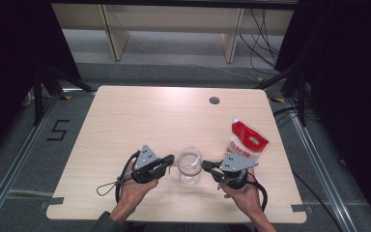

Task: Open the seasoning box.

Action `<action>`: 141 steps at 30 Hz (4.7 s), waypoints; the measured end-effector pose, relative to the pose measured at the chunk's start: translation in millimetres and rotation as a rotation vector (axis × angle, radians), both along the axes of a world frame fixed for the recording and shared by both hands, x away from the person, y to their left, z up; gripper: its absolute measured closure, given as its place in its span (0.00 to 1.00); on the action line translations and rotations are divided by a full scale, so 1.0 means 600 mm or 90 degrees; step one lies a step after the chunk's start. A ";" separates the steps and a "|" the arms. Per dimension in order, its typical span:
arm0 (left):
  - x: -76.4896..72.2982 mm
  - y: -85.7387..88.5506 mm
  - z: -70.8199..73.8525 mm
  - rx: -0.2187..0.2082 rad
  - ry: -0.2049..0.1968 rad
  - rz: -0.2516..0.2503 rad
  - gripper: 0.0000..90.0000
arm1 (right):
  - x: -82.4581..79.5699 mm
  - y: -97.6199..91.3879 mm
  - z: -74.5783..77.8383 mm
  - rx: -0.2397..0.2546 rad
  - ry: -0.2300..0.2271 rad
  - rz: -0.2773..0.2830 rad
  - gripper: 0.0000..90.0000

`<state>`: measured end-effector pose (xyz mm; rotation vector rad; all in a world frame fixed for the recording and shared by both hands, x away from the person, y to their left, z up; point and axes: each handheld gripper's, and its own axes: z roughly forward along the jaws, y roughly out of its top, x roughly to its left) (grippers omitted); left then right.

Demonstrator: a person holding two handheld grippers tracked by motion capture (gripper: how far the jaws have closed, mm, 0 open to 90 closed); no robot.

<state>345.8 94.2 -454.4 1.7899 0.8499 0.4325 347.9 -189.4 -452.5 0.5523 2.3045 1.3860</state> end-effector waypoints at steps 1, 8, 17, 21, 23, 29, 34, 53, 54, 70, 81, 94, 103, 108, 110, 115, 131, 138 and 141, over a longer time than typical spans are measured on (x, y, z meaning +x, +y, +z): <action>0.000 0.001 0.000 0.002 0.000 -0.002 0.97 | 0.000 0.002 0.001 0.002 -0.001 0.000 0.94; 0.001 0.009 -0.003 -0.021 0.008 -0.005 0.82 | -0.001 0.012 0.005 -0.001 -0.003 -0.002 0.95; -0.015 0.041 -0.018 -0.015 0.025 -0.005 0.53 | 0.000 0.020 0.014 0.003 -0.019 0.001 0.95; -0.030 0.052 -0.032 0.006 0.046 0.007 0.41 | 0.000 0.025 0.019 0.006 -0.025 0.004 0.94; -0.037 0.055 -0.038 0.018 0.054 0.016 0.39 | 0.000 0.028 0.020 0.010 -0.021 0.001 0.94; -0.061 0.056 -0.064 0.042 0.082 0.016 0.32 | -0.002 0.039 0.025 0.009 -0.026 0.009 0.94; -0.071 0.058 -0.075 0.054 0.092 0.033 0.29 | -0.004 0.050 0.032 0.011 -0.034 0.018 0.94; -0.076 0.062 -0.085 0.048 0.111 0.054 0.26 | -0.009 0.093 0.041 0.016 -0.043 0.040 0.93; -0.075 0.061 -0.085 0.043 0.113 0.058 0.26 | -0.010 0.096 0.040 0.017 -0.045 0.042 0.93; -0.076 0.060 -0.084 0.034 0.108 0.053 0.25 | -0.013 0.099 0.036 0.013 -0.037 0.049 0.88; -0.076 0.064 -0.081 0.023 0.106 0.058 0.23 | -0.017 0.066 0.031 0.027 -0.039 0.029 0.78; -0.077 0.063 -0.078 0.022 0.098 0.055 0.21 | -0.035 -0.028 0.004 0.052 -0.022 -0.044 0.70; -0.075 0.063 -0.078 0.010 0.096 0.057 0.21 | -0.060 -0.089 -0.011 0.068 0.004 -0.104 0.67; -0.075 0.063 -0.077 0.016 0.088 0.056 0.20 | -0.064 -0.112 -0.016 0.065 -0.001 -0.124 0.66; -0.075 0.064 -0.078 0.018 0.088 0.053 0.20 | -0.068 -0.120 -0.016 0.068 0.011 -0.138 0.66; -0.075 0.064 -0.078 0.025 0.088 0.052 0.20 | -0.072 -0.136 -0.017 0.067 0.007 -0.156 0.65; -0.074 0.060 -0.079 0.018 0.094 0.054 0.20 | -0.082 -0.183 -0.021 0.074 0.035 -0.252 0.42; -0.073 0.060 -0.079 0.017 0.095 0.054 0.19 | -0.075 -0.192 -0.023 0.091 0.028 -0.278 0.32; -0.073 0.060 -0.079 0.016 0.095 0.054 0.19 | -0.068 -0.202 -0.024 0.099 0.035 -0.284 0.29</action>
